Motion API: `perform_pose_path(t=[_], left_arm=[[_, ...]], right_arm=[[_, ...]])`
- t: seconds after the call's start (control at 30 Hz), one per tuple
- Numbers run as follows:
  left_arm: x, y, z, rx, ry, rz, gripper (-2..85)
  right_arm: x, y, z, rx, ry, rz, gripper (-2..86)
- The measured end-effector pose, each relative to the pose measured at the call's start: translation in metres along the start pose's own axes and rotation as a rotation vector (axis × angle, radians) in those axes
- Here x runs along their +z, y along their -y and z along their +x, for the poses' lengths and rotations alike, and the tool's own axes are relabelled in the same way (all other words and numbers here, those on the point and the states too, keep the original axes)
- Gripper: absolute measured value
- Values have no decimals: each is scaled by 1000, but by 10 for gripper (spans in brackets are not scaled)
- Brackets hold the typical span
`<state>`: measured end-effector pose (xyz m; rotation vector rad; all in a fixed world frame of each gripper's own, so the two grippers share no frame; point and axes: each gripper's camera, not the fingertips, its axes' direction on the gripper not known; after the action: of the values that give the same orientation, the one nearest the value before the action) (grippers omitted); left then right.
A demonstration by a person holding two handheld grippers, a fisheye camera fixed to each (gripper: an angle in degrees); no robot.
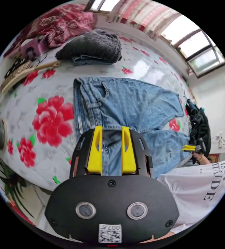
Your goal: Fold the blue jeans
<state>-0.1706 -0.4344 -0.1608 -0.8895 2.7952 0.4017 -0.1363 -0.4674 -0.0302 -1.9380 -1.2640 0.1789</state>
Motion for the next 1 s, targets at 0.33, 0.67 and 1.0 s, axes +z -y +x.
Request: perform_pose_path(t=[0.33,0.67,1.0], left_arm=[[52,193,1,230,263,-124,155],[123,226,-7,386,240,-393,109],[94,201,-6,320,190,-275,46]], right_arm=[[-182,189,75,-121,-306,519,75],[-148,378,100,-409,-378,151,64],[-189,343,95,-383,-250,193,1]])
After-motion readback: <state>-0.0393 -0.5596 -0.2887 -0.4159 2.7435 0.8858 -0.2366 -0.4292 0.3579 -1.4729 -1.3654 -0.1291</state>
